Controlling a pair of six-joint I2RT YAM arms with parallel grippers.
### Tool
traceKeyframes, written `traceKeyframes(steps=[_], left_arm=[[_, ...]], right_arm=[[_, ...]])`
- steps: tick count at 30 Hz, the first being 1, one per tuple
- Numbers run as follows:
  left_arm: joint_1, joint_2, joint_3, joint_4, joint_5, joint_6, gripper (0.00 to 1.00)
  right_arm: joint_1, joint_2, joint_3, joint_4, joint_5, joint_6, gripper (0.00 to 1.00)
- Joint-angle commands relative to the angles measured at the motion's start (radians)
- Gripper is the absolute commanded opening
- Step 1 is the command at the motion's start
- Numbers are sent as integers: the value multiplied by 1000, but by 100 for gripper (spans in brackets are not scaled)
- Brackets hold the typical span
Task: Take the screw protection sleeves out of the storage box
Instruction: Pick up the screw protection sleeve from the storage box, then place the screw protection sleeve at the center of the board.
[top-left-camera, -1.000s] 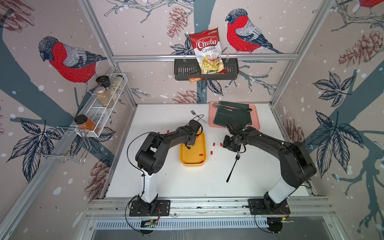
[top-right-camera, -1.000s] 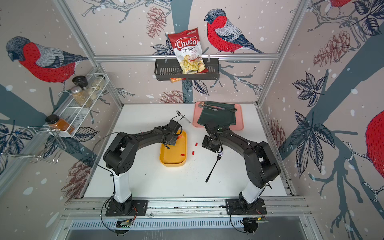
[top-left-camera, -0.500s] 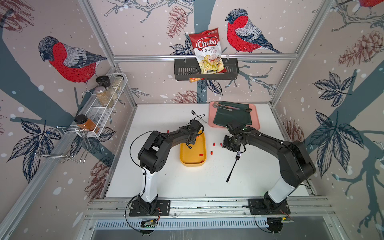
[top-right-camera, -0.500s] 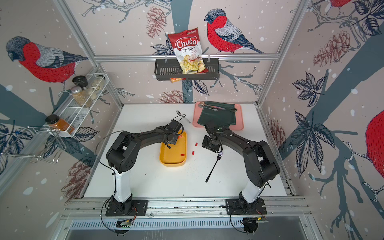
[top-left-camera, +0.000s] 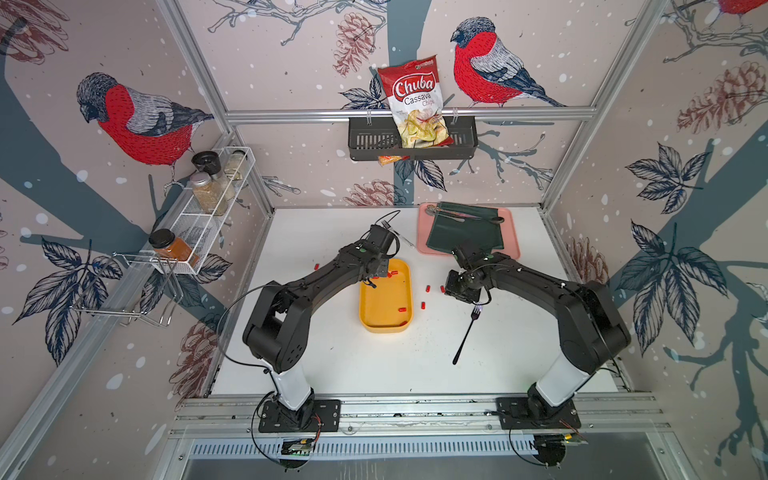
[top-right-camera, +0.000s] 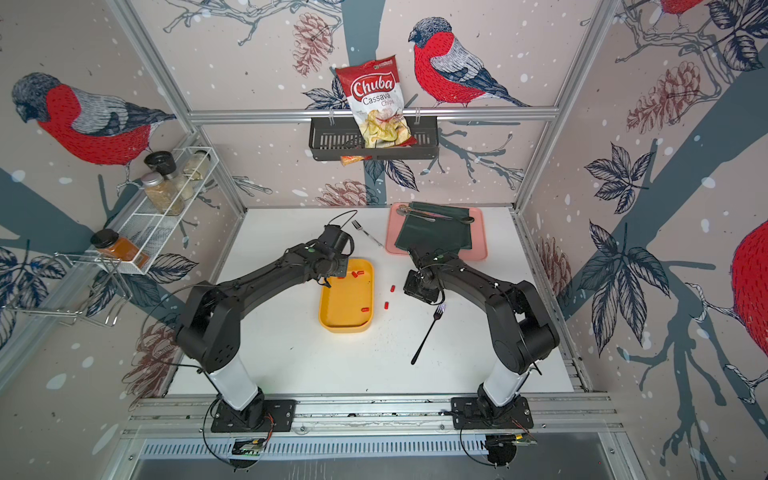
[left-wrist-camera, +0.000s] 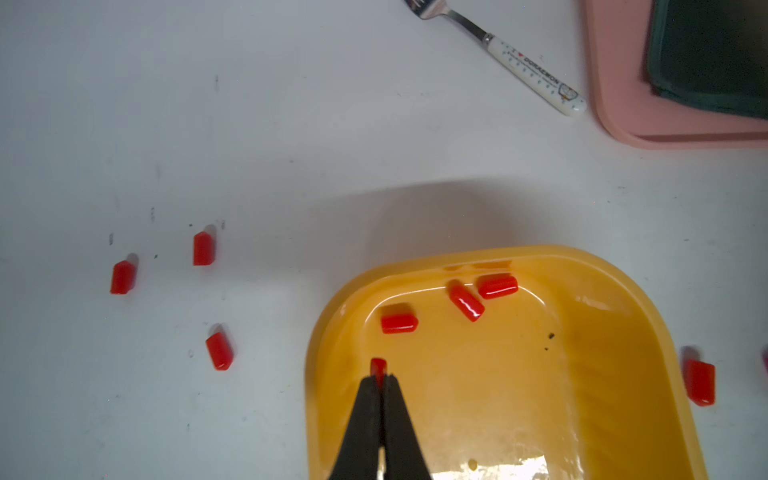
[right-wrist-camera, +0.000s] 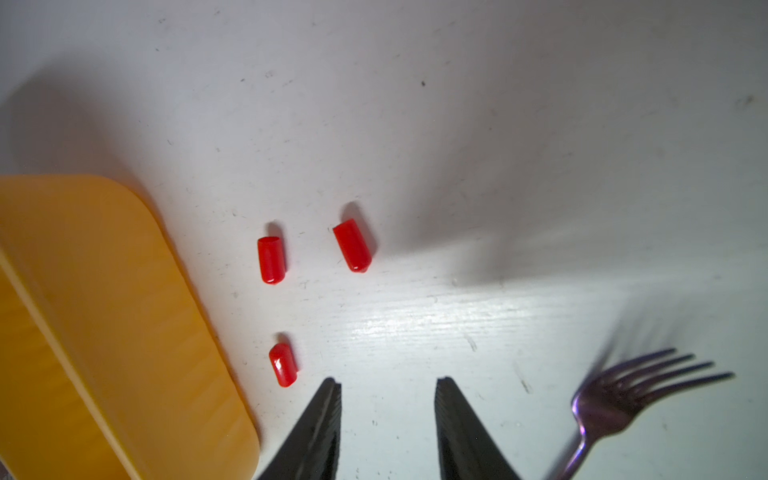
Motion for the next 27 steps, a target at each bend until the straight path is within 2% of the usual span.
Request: traceKeyframes(steps=[1, 5, 8, 10, 21, 27], left_arm=[[130, -95, -83, -54, 115, -70, 2], [308, -186, -210, -21, 121, -27, 3], [397, -167, -244, 5, 137, 1, 3], [426, -146, -257, 40, 149, 5, 3], [420, 32, -210, 132, 163, 12, 5], [415, 47, -230, 125, 177, 12, 6]], right_arm=[[2, 2, 11, 1, -2, 0, 42], [3, 6, 11, 3, -1, 1, 42], [4, 13, 16, 1, -3, -1, 42], [5, 17, 19, 1, -6, 1, 42], [21, 27, 31, -8, -2, 7, 42], [22, 15, 14, -8, 6, 11, 42]])
